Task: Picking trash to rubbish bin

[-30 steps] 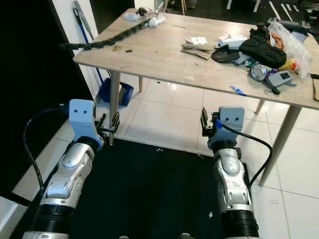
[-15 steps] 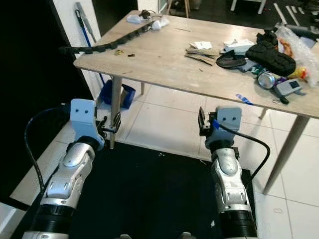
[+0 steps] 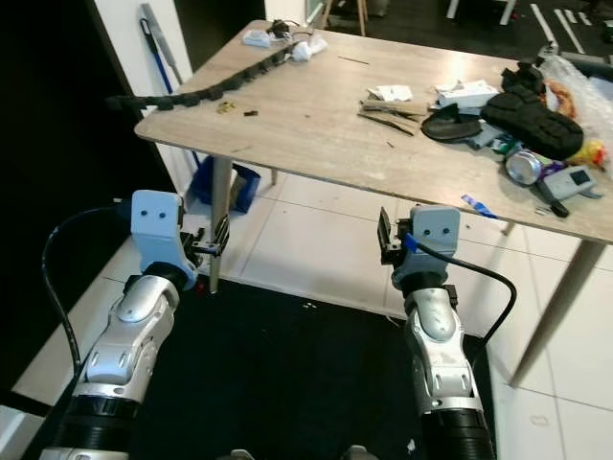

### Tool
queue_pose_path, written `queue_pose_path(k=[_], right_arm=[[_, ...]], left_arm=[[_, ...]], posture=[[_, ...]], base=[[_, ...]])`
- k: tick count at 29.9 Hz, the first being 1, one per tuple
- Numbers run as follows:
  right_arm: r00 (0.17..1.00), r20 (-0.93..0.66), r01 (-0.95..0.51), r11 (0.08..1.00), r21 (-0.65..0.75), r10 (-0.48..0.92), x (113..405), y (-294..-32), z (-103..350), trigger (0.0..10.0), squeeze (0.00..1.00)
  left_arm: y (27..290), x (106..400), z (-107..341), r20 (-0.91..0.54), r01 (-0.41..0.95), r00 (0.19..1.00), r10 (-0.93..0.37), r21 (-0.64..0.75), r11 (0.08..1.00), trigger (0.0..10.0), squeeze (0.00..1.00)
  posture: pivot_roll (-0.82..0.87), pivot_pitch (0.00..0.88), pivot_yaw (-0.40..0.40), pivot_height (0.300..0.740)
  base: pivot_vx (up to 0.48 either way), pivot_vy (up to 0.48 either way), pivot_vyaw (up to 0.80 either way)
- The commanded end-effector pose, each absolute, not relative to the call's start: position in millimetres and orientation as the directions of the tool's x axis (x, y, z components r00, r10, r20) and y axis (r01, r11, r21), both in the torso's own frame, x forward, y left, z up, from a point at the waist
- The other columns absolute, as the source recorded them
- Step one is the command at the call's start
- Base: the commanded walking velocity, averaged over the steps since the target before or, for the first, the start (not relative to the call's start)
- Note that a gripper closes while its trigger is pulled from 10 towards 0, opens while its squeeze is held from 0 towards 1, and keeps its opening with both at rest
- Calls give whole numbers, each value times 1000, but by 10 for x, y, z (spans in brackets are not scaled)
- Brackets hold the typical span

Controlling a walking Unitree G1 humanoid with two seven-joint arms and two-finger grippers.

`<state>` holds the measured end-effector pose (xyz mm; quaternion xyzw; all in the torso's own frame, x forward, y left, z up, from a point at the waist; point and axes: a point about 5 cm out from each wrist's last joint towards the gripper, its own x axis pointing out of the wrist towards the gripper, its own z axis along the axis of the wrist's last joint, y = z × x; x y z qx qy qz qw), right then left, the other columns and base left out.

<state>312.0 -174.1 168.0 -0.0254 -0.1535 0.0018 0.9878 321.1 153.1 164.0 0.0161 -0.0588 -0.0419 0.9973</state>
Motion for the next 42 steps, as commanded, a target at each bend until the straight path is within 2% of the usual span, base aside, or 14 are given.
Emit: queue_pose_path(k=[1,9,15,42], right_arm=[[950,311,7,999,-52,10,3114,-1746,1701,10000,0],[951,310,5,999,-36,6,3120,-1752,1712,10000,0],[956,294,7,999,-43,6,3135,-1750,1700,10000,0],[942,334,10,997,-83,19,3154,-1733,1788,10000,0]], left_arm=[[1531,3200,1599,96,91,991,-97,63,994,10000,0],[1543,3216,1617,101,83,991,-89,60,995,10000,0],[1542,3219,1621,100,82,991,-87,54,995,10000,0],[1556,3272,1656,112,81,990,-87,62,995,10000,0]], posture=[[8,156,15,740],[9,147,16,740],[3,154,15,740],[-14,144,24,740]], base=[[296,0,0],[295,0,0],[295,0,-735],[295,0,0]])
